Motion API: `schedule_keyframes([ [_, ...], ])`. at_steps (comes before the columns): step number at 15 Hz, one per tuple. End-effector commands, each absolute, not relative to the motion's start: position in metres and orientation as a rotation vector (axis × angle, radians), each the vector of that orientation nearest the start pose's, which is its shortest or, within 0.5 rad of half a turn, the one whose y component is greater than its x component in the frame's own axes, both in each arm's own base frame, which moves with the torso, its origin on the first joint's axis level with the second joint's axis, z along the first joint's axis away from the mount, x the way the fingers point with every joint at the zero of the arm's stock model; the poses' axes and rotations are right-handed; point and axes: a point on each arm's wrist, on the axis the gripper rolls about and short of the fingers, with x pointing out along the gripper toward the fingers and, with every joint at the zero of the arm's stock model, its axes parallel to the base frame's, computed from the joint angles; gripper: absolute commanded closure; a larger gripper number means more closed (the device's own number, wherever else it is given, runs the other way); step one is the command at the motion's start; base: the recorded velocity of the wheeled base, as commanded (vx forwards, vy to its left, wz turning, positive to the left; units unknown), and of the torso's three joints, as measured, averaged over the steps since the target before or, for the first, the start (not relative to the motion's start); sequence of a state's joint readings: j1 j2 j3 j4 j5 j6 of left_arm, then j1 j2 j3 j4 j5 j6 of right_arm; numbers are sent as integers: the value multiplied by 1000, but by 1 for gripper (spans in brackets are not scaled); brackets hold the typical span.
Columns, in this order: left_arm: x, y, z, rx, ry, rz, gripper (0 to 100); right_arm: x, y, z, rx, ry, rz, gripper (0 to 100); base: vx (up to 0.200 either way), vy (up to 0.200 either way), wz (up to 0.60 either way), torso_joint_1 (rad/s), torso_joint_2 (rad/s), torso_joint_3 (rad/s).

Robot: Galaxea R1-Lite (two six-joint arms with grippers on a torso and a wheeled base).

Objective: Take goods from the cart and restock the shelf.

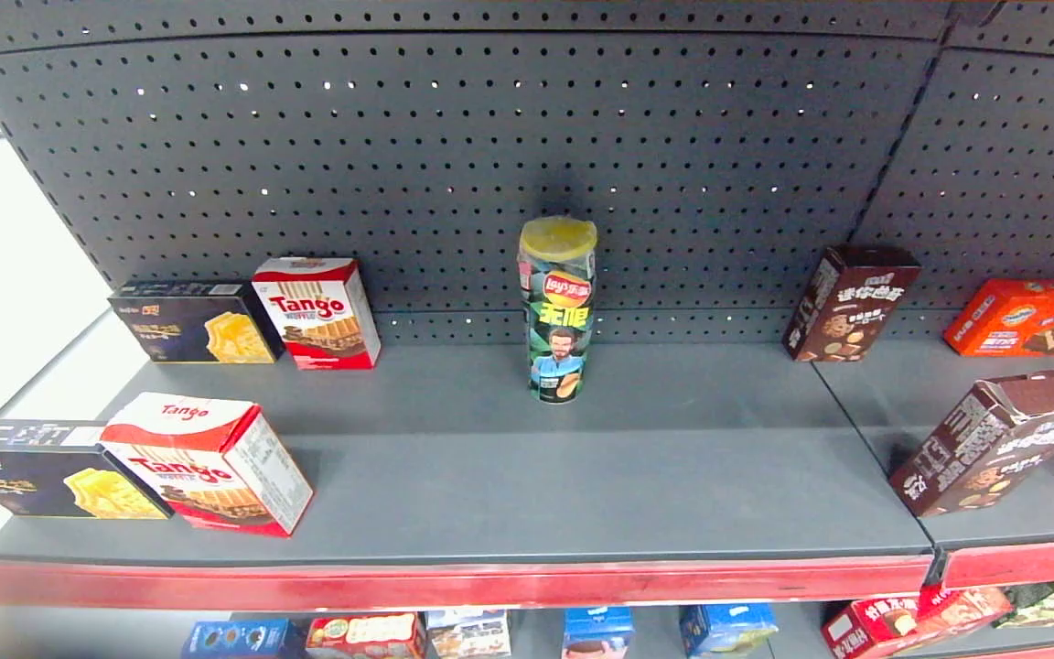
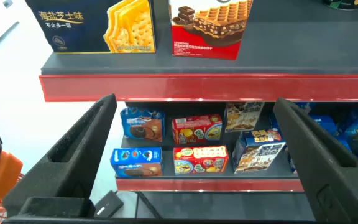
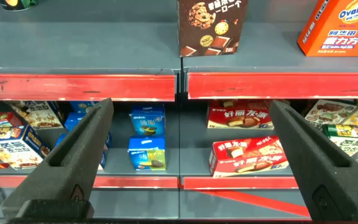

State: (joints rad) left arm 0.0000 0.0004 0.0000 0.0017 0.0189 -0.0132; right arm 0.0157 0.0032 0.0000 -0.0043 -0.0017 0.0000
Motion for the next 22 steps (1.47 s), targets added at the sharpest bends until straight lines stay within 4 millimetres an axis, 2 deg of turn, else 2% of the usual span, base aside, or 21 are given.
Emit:
schedule_keyframes([
  [1, -23, 0, 75, -14, 1, 20, 0, -22, 0, 76, 0, 0, 15, 0, 0, 0, 0, 0, 0, 0],
  [8, -23, 0, 75, -8, 0, 17, 0, -22, 0, 76, -2, 0, 15, 0, 0, 0, 0, 0, 0, 0],
  [22, -23, 0, 75, -8, 0, 18, 0, -22, 0, 76, -2, 0, 14, 0, 0, 0, 600, 0, 3, 2],
])
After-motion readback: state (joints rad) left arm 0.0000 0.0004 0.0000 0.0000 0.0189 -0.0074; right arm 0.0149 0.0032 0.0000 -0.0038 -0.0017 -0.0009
